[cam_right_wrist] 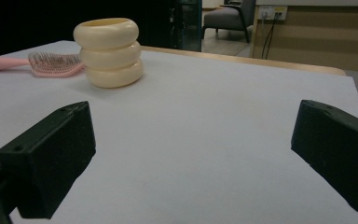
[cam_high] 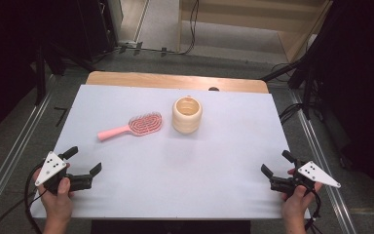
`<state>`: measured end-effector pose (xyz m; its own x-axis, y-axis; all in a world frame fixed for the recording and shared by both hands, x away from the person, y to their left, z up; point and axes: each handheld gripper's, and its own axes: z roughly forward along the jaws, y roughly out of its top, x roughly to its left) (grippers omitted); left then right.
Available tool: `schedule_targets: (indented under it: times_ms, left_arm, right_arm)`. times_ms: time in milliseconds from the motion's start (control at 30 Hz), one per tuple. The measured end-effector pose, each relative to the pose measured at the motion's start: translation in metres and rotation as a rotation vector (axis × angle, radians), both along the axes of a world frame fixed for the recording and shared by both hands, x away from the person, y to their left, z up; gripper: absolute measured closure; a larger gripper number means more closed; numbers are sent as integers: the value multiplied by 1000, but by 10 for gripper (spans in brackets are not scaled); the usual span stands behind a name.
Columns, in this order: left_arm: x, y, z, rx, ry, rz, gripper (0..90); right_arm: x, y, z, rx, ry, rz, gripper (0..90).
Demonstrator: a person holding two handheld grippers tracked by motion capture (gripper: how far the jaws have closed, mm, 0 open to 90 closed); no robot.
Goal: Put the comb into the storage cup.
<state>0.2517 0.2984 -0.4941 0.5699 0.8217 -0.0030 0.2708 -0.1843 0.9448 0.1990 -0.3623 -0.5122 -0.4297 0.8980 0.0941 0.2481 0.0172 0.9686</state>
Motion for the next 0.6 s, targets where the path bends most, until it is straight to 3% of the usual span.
schedule_targets:
  times_ms: [233,367,600]
  left_arm:
    - [6,-3,1,35,39,4,0]
    - [10,-7,3,64,69,-18,0]
    - [19,-8,14,46,92,-37,0]
  right_arm:
    - [0,3,0,-20,-2,14,0]
    - [1,4,1,-21,-4,23,0]
    - [6,4,1,-27,-4,44,0]
